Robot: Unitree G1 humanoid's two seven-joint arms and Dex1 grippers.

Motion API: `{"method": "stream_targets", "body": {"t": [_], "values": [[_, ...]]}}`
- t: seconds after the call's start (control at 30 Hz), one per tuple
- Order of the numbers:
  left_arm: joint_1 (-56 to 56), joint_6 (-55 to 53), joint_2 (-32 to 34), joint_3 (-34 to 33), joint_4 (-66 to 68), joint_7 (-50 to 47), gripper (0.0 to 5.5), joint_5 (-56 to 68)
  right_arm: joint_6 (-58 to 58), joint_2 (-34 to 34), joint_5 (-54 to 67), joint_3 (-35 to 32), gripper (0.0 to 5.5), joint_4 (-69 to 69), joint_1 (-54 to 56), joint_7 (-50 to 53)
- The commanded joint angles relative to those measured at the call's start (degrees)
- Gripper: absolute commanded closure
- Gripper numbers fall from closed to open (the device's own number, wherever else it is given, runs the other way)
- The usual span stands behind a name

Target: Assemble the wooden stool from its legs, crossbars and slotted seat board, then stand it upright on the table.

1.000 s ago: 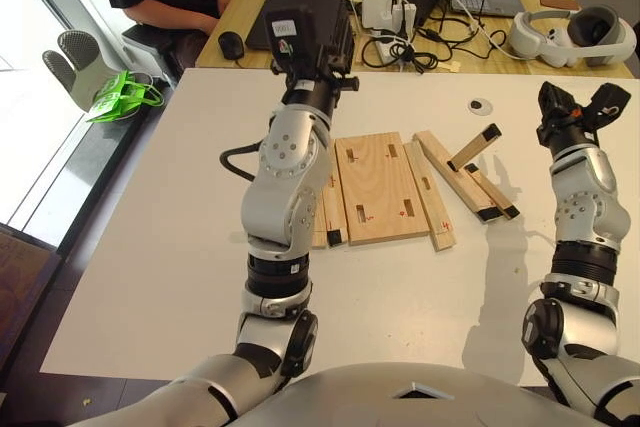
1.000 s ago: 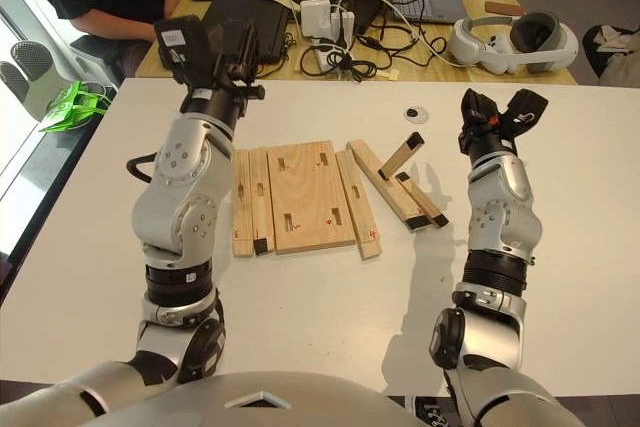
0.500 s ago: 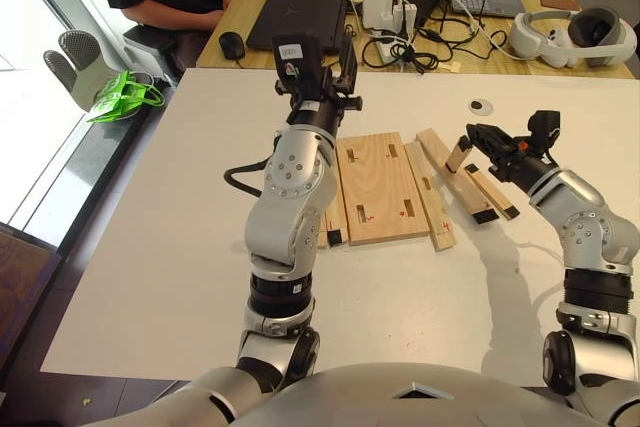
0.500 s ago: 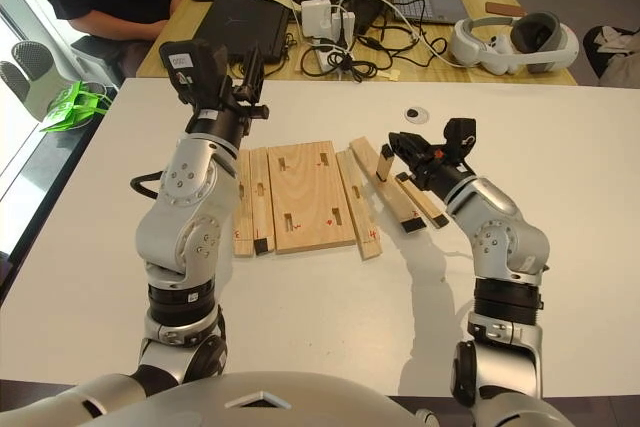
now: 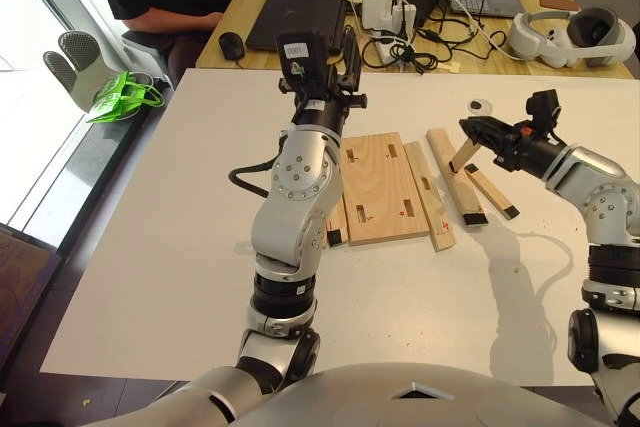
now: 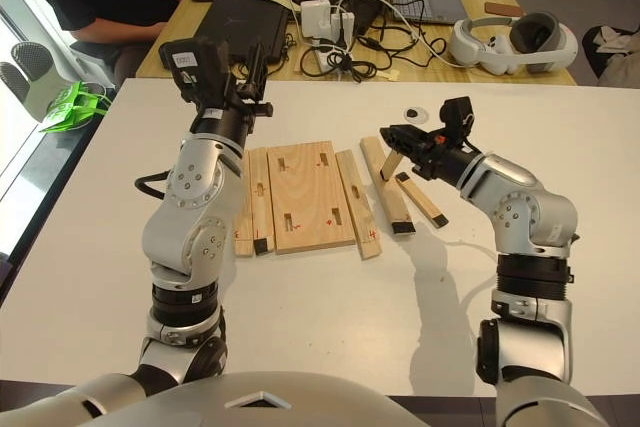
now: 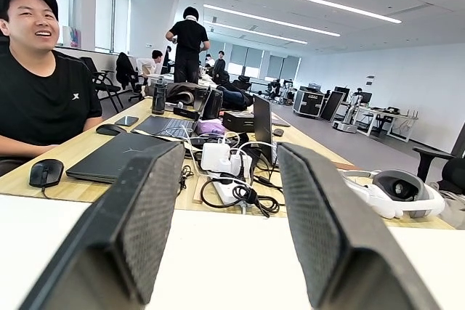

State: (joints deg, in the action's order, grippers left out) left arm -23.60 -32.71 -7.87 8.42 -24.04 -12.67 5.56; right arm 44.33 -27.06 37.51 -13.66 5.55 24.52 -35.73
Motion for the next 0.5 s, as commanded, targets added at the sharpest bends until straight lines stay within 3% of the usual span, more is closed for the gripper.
{"method": "stream_targets", "body": {"t": [0.03, 0.1, 0.3, 0.5], "values": [[3.97, 0.14, -2.99, 0.87, -0.17, -0.73, 3.15, -0.01, -7.69, 1.45, 7.94, -20.02, 4.15, 12.56, 11.42, 15.98], [4.11, 0.28, -3.24, 1.26, -0.29, -1.16, 3.15, -0.11, -11.27, -0.43, 5.94, -22.78, 4.15, 18.80, 12.17, 19.92], [3.61, 0.13, -2.41, 1.08, -0.02, -0.88, 3.15, 0.43, -1.69, 1.68, 0.88, -8.80, 4.15, 13.53, 2.75, 14.80], [2.61, 0.15, -2.12, 1.06, 0.64, -0.72, 3.15, 0.68, 6.08, 8.73, 2.27, -0.79, 4.15, 6.43, 1.77, 14.11]]}}
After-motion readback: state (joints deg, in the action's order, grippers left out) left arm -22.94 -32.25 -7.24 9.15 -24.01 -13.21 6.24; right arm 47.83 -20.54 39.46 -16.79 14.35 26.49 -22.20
